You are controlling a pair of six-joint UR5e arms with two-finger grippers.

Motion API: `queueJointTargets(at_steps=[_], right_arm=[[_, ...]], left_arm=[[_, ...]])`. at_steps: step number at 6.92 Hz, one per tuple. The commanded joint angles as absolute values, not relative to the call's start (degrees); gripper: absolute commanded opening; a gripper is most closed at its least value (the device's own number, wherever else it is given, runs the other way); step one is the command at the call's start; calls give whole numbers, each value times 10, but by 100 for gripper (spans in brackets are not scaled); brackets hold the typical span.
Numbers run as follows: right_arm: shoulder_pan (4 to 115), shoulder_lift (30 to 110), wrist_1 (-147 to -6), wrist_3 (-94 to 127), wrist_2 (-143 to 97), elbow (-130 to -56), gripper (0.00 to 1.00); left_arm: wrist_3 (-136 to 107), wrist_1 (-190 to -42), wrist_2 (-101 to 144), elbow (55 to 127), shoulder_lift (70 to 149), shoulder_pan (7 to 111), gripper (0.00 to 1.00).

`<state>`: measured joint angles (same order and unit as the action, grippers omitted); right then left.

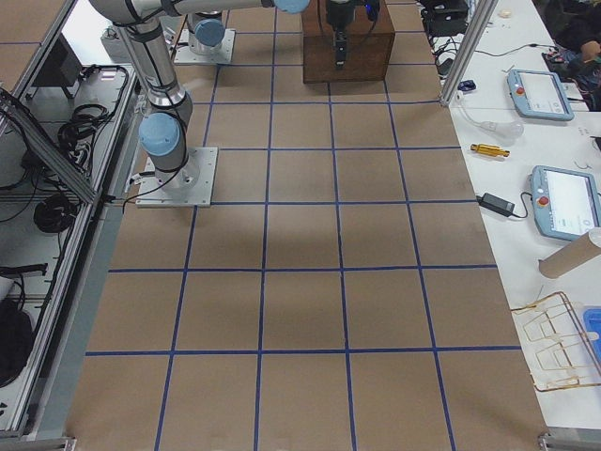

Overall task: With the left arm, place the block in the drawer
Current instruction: 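Move the left gripper down beside the cabinet toward the white drawer handle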

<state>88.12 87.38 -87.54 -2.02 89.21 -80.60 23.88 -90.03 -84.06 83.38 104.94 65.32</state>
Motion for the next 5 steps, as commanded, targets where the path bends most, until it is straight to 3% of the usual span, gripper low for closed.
queueJointTargets(at_steps=[1,5], right_arm=[[882,874,-875,-20,892,-806,100],[881,875,-875,-20,892,-806,100]], left_arm=[[262,-856,-819,857,1077,649,100],[268,-825,-771,883,1103,630,100]])
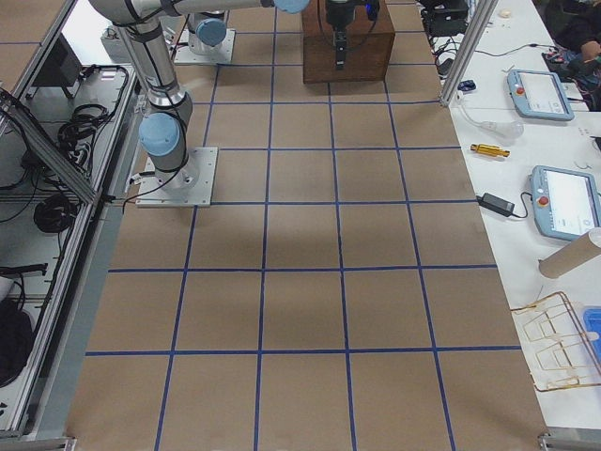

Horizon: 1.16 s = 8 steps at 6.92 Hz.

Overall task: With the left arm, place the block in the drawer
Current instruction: 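Close the left gripper on the white drawer handle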

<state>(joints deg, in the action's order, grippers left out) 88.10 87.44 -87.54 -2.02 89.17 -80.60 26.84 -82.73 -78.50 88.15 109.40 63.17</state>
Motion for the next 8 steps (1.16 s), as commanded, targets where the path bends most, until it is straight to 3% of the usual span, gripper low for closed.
queueJointTargets(at_steps=[1,8], right_arm=[[881,874,-875,-20,891,-806,100],[882,874,-875,-20,891,-806,100]], left_arm=[[265,-825,-758,883,1109,630,100],[263,-824,-737,887,1133,630,100]])
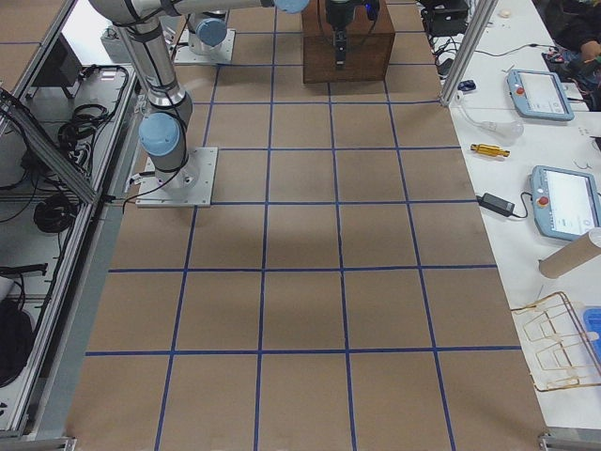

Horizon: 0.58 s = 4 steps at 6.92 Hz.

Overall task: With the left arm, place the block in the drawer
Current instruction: 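Close the left gripper on the white drawer handle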

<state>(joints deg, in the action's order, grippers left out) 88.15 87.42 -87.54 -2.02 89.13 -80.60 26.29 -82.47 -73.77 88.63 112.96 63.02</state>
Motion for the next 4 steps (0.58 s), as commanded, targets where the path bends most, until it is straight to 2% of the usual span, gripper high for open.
queueJointTargets(at_steps=[1,4], right_arm=[[882,875,-875,-20,891,-806,100],[882,875,-875,-20,892,-806,100]], left_arm=[[263,-824,-737,887,1133,630,100],[263,-824,-736,887,1140,630,100]])
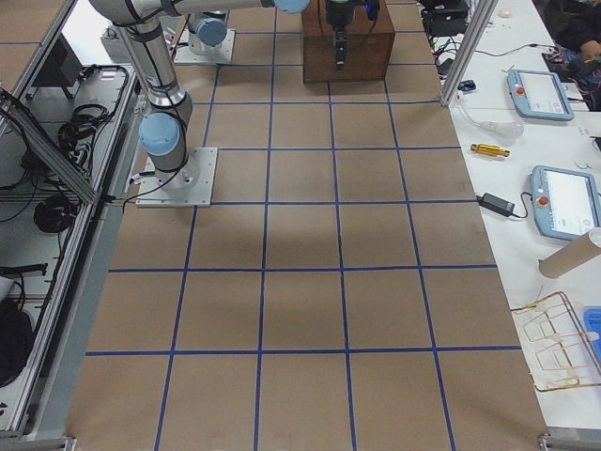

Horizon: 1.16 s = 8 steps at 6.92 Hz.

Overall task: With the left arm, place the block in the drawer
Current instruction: 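Close the left gripper on the white drawer handle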

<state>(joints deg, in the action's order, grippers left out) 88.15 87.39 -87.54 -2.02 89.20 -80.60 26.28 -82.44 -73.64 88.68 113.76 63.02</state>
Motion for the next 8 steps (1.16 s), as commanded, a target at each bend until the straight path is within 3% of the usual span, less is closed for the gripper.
queueJointTargets(at_steps=[1,8], right_arm=[[882,874,-875,-20,891,-806,100],[882,874,-875,-20,891,-806,100]], left_arm=[[263,-824,-736,888,1141,630,100],[268,-813,-745,885,1143,628,100]])
